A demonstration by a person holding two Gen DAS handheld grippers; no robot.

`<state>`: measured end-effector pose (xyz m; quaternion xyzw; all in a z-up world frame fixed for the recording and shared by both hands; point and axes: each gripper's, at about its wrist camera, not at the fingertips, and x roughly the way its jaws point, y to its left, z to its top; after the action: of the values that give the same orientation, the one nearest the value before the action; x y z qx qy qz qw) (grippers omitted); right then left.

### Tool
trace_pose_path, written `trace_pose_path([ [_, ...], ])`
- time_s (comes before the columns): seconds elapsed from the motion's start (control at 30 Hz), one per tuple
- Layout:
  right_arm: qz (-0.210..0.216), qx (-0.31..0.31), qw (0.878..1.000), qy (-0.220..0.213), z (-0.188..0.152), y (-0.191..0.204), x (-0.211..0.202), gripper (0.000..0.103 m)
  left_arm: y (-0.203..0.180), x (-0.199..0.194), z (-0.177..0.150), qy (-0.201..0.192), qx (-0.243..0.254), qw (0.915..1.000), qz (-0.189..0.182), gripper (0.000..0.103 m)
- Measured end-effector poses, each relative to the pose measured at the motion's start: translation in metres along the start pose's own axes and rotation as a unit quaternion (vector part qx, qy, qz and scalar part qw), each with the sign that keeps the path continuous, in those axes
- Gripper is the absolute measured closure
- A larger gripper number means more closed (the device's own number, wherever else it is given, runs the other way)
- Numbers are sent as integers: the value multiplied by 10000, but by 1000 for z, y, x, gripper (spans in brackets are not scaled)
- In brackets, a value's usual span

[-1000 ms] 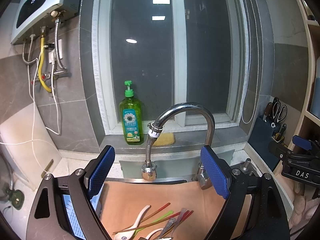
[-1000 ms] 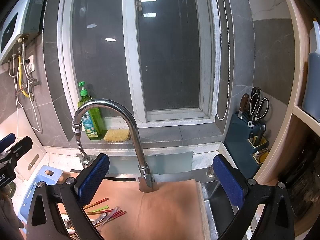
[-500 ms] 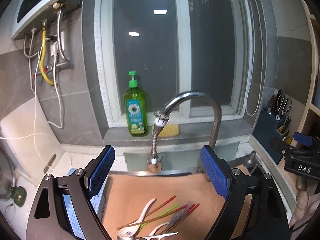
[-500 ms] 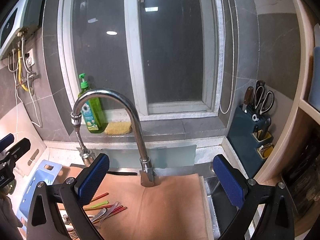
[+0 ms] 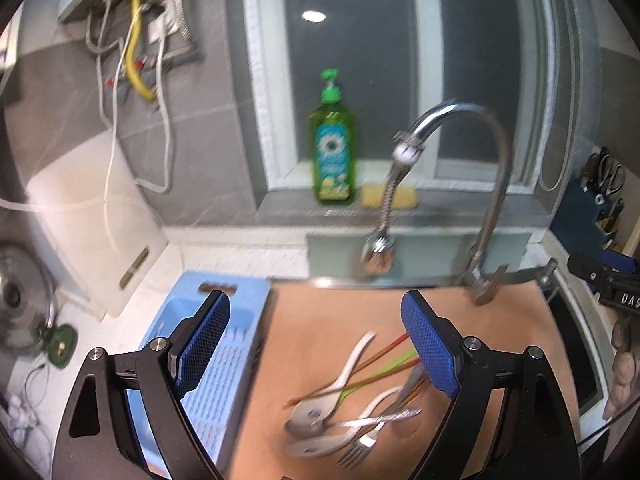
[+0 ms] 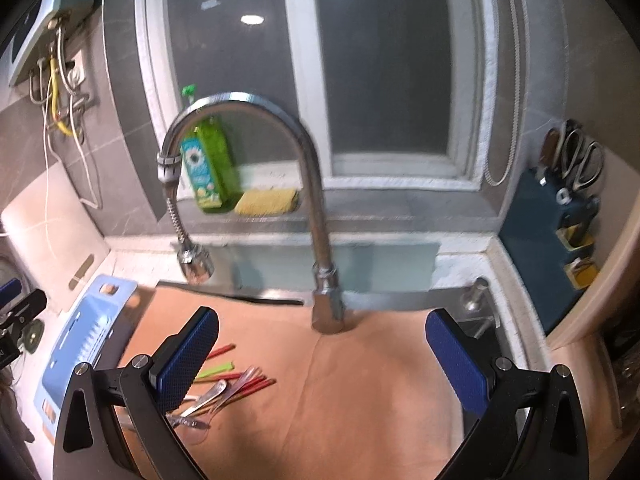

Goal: Organize utensils
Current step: 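Lower both tools toward the utensil pile on the brown mat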

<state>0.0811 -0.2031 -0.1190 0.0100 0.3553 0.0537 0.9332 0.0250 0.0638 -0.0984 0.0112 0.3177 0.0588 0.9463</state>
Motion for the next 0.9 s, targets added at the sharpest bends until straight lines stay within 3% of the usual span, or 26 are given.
trace_pose_path([
  [0.4,868,-127,9909,1020,-28,22,57,1,42,17,-61,871,-461,9949,210,15],
  [0.7,1306,-134,9771,1675,-49,40,93,1,46,22,-106,1393,-587,9885,63,16],
  [0.9,1689,150,9625,2116,-57,50,110,14,38,29,-123,1617,-391,9859,-163,18],
])
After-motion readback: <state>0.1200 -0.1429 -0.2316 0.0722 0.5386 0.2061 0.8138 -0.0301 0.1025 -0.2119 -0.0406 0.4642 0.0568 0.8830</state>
